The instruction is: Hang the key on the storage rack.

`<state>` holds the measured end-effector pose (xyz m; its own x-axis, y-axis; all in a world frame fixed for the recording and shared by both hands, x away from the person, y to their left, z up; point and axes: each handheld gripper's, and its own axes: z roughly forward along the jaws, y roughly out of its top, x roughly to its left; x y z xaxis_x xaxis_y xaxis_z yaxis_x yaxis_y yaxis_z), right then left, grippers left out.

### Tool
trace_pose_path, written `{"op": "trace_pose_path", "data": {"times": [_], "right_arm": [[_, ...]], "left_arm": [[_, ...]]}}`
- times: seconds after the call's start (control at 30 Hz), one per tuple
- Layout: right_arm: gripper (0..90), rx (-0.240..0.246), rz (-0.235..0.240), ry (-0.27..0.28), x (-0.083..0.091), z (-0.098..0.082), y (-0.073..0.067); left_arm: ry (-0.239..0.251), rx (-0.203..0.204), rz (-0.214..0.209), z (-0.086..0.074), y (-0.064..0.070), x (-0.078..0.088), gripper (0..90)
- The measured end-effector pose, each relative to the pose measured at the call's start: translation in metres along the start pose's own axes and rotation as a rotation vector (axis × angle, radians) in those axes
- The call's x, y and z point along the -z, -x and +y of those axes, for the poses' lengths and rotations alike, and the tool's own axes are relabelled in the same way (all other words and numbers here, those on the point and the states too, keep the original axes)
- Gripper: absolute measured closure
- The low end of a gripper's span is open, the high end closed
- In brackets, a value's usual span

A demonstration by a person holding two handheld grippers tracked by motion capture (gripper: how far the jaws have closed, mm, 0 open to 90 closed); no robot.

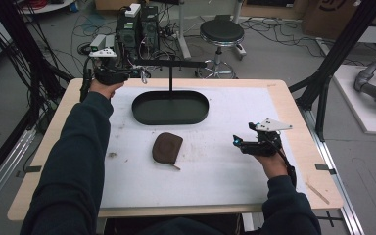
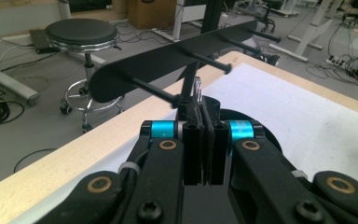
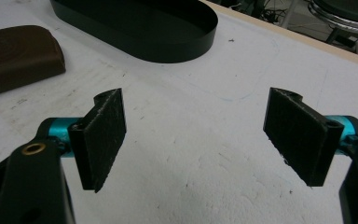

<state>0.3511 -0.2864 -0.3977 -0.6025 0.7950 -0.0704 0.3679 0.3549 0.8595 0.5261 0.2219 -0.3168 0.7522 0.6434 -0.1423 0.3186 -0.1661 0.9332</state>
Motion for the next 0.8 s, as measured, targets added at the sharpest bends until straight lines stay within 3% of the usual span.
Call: {"op": "trace_pose_path", "data": {"times": [0.07,0.27,0.8], "right_arm": [[21.4,-0.008,0.0,0.0,0.001,0.0,0.0],[21.4,-0.009,0.001,0.001,0.001,-0.001,0.001],[21.4,-0.017,0.004,-0.004,0.0,-0.002,0.002]], "left_arm": [[-0.014,0.005,0.007,-0.002,-0.004,-0.001,87.6],[0.007,0.021,0.026,-0.004,-0.008,-0.003,87.5],[-0.047,0.017,0.16,0.0,-0.006,-0.021,86.5]]}}
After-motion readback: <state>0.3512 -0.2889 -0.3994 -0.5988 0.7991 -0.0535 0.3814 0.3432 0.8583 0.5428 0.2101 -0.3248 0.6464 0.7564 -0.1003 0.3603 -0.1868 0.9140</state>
